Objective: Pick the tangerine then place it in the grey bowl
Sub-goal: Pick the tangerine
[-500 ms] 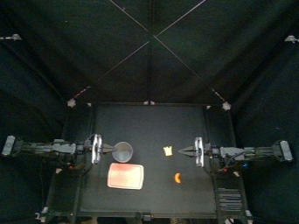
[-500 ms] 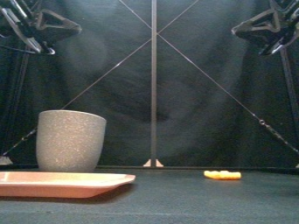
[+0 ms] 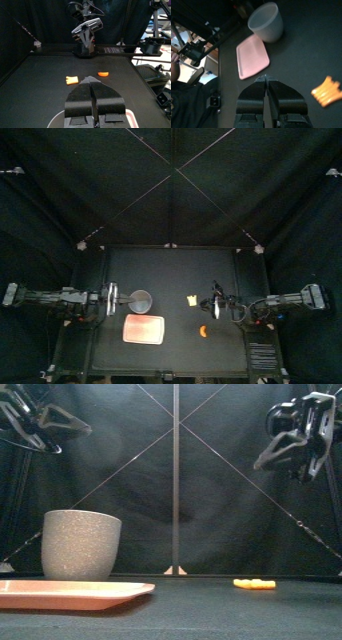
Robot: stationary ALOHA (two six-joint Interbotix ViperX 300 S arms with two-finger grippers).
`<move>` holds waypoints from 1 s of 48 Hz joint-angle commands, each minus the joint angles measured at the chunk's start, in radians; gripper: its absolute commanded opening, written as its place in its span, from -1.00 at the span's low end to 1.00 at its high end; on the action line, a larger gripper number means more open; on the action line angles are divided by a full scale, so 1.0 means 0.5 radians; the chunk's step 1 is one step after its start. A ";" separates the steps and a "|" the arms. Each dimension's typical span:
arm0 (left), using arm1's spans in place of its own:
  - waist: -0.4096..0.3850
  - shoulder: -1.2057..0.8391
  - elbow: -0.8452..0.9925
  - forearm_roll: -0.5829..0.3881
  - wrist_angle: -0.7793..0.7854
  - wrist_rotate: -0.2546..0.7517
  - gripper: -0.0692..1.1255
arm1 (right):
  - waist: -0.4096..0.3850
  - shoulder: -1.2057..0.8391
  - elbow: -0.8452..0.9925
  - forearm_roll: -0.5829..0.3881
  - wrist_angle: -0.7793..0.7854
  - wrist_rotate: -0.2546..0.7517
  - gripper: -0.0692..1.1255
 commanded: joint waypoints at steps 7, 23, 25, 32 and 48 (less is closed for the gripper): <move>0.015 0.006 -0.028 0.003 -0.006 0.006 -0.75 | 0.037 0.221 -0.052 0.371 0.426 0.288 0.57; 0.052 0.009 -0.021 0.003 -0.009 0.003 -0.75 | 0.071 0.276 -0.052 0.291 1.138 0.816 0.68; 0.055 0.009 -0.025 0.003 -0.009 0.003 -0.75 | 0.071 0.270 -0.061 0.255 1.206 0.896 0.68; 0.058 0.009 -0.012 0.003 -0.021 0.003 -0.75 | 0.107 0.279 -0.083 0.006 1.261 1.236 0.67; 0.064 0.009 -0.006 0.000 -0.021 -0.003 -0.75 | 0.466 0.426 -0.193 -0.911 1.252 2.387 0.67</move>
